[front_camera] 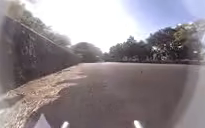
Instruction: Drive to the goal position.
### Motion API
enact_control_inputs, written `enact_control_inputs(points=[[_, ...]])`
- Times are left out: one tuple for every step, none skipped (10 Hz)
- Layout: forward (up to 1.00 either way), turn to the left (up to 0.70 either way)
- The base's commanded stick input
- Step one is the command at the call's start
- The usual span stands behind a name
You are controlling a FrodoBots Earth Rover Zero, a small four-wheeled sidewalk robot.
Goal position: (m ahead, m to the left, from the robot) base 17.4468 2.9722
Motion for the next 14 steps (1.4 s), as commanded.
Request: enact_control_inputs(points=[[0.70,0.00],[0.70,0.00],[0.70,0.00],[0.70,0.00],[0.70,0.00],[0.70,0.00],[0.70,0.00],[0.70,0.00],[0.70,0.00],[0.70,0.00],[0.70,0.00],[0.70,0.00],[0.70,0.00],[0.70,0.00]])
